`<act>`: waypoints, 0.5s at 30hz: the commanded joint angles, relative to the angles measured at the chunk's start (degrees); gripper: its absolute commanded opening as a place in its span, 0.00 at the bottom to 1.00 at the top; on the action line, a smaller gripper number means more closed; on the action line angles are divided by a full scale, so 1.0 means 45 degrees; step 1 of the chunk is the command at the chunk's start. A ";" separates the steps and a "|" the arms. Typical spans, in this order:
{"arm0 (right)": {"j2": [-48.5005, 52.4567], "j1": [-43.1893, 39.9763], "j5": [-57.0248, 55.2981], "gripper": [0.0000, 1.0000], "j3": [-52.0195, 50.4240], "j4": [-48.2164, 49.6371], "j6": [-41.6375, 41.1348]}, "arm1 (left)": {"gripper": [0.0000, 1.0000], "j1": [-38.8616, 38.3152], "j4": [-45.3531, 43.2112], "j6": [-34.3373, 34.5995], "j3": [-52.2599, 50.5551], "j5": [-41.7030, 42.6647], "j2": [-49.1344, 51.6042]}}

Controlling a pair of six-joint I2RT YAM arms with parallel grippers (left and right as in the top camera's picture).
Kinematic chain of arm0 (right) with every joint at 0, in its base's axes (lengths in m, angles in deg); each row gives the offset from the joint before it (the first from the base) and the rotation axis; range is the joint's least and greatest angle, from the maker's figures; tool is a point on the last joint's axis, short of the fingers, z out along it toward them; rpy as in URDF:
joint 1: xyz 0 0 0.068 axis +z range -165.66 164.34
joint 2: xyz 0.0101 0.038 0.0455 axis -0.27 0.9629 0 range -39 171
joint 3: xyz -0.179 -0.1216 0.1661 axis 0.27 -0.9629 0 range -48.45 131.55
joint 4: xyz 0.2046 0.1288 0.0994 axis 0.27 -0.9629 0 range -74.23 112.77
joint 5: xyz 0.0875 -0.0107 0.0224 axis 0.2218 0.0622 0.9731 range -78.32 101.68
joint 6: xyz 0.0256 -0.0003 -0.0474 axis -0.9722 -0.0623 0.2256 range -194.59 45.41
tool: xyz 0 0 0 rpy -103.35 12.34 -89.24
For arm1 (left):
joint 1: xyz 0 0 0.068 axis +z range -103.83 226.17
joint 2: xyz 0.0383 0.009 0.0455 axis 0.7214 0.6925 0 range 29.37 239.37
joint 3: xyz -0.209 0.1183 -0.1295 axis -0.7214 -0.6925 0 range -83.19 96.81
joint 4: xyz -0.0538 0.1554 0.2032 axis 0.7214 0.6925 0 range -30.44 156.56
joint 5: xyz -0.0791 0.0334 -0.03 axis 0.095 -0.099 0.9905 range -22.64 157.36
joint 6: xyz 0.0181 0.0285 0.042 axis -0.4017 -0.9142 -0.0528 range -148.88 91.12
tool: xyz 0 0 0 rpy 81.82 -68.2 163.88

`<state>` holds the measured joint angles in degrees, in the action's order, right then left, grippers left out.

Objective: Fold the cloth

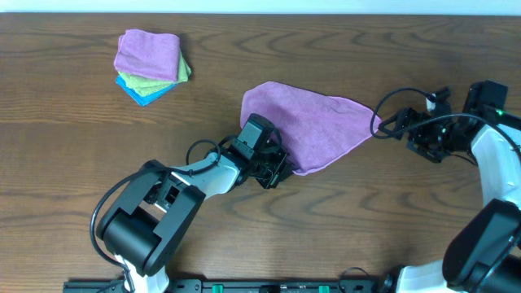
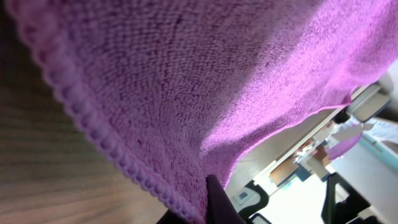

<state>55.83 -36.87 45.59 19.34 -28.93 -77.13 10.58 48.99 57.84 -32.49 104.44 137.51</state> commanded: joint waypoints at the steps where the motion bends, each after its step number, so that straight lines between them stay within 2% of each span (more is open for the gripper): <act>1: -0.0005 -0.0102 0.0053 0.99 -0.0049 0.0131 0.0019 | 0.06 0.0306 -0.0010 -0.1258 -0.0015 0.0733 0.0160; 6: 0.0005 -0.0005 0.0034 0.99 -0.0656 0.1613 -0.0112 | 0.06 0.0831 -0.0005 -0.2030 -0.0010 0.1889 0.0160; 15: 0.0651 0.0918 0.0248 0.94 -0.2783 0.5814 -0.2069 | 0.06 0.1020 0.0010 -0.2837 -0.0005 0.2817 0.0160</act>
<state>57.01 -34.16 45.62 8.19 -4.67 -82.40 14.60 48.99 47.74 -32.49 114.52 137.51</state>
